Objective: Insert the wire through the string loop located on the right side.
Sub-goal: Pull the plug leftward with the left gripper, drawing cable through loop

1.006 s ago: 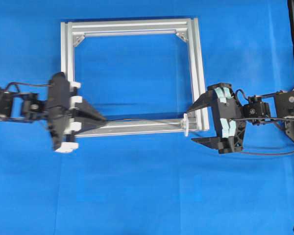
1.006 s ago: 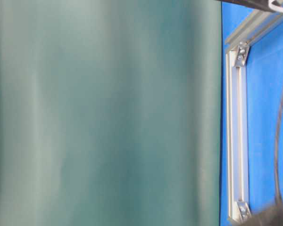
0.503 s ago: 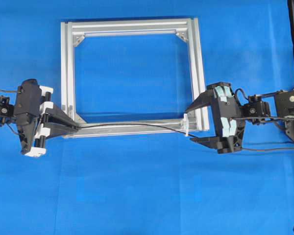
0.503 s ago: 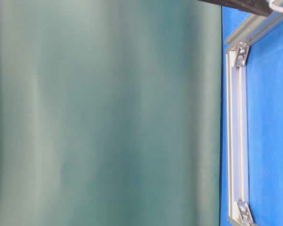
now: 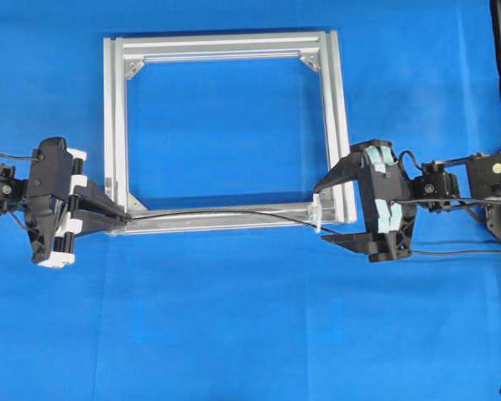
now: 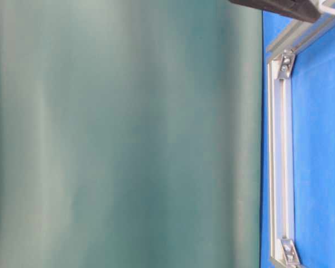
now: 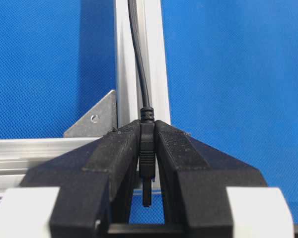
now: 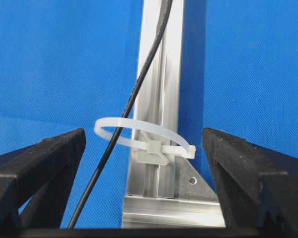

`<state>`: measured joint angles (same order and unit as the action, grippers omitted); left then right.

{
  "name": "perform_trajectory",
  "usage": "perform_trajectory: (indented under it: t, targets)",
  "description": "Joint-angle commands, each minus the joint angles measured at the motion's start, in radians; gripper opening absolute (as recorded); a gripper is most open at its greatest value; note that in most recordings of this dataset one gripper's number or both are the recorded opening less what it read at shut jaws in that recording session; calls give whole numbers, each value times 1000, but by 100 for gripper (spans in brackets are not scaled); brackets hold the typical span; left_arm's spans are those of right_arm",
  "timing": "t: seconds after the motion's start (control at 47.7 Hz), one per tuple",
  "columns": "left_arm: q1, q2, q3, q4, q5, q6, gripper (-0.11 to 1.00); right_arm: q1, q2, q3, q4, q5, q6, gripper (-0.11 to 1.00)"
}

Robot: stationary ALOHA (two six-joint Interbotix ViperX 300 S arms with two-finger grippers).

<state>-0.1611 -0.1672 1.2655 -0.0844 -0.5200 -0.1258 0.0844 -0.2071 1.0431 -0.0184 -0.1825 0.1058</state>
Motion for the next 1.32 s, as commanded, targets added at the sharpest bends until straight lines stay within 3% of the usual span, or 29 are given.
perform_trajectory:
  t: [0.0, 0.063, 0.251, 0.335, 0.461, 0.775, 1.089, 1.299]
  targets:
    - [-6, -18, 0, 3, -5, 2, 7, 0, -18, -21, 3, 2, 2, 87]
    - [-5, -21, 2, 3, -3, -3, 11, 2, -18, -23, 5, 8, 2, 87]
    - [-5, -25, -3, 3, -3, 6, 69, 2, -18, -26, 3, 23, 2, 87]
    - [-5, -25, 0, 3, -2, 6, 85, 0, -18, -28, 3, 23, 2, 87]
    - [-5, -26, 0, 3, -2, 6, 80, 0, -18, -29, 3, 25, 0, 87]
    - [-5, -87, -29, 3, 14, 14, 81, 2, -48, -54, 3, 86, 0, 87]
    - [-3, -169, -91, 3, 135, 64, 81, 0, -176, -61, 0, 155, -3, 87]
    - [0, -172, -117, 3, 150, 67, 81, 0, -236, -49, 0, 164, -2, 87]
